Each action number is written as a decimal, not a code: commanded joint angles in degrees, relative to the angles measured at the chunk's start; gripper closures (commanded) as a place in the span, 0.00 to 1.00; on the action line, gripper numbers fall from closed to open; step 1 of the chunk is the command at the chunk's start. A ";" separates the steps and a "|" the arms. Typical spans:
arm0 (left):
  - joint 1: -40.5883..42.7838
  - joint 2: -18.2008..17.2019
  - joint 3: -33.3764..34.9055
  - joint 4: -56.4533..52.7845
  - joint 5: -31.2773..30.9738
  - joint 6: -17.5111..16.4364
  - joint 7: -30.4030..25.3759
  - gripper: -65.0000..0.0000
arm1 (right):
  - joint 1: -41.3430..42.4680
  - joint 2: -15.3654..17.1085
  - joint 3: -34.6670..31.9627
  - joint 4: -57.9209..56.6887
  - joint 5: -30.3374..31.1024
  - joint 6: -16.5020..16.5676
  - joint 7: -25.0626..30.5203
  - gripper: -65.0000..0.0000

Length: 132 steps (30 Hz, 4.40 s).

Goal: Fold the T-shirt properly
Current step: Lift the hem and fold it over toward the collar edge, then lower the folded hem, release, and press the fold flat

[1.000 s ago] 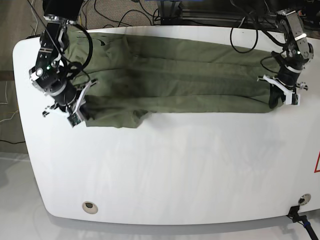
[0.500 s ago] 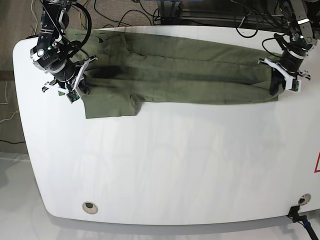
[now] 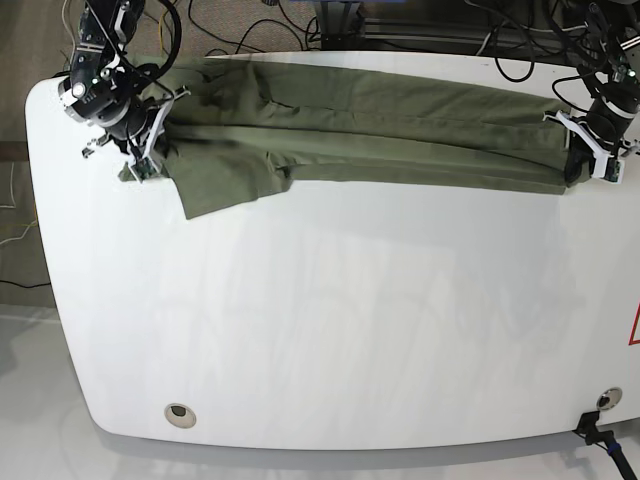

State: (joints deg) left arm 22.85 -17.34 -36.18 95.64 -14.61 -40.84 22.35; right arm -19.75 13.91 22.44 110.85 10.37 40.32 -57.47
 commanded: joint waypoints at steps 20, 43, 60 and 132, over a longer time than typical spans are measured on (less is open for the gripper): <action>1.90 0.60 -0.52 -3.37 7.45 0.84 -1.03 0.22 | -1.48 -0.77 0.38 -2.32 -1.45 -0.32 2.92 0.55; 1.81 4.73 6.51 6.83 -0.03 0.84 -1.03 0.18 | 0.80 -8.15 0.03 3.39 -1.01 -0.32 3.98 0.53; 1.81 10.00 10.47 2.17 2.52 0.84 -1.12 1.00 | 1.33 -9.47 0.11 -7.59 -1.01 -0.32 4.33 1.00; -4.08 11.32 10.47 -4.51 6.04 8.80 -21.95 1.00 | 5.20 -7.80 -9.56 -15.07 -7.25 -9.24 47.49 1.00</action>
State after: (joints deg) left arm 18.94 -5.43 -25.58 89.95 -7.57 -31.97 2.00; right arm -15.05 5.74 12.75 94.26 2.52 31.07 -11.73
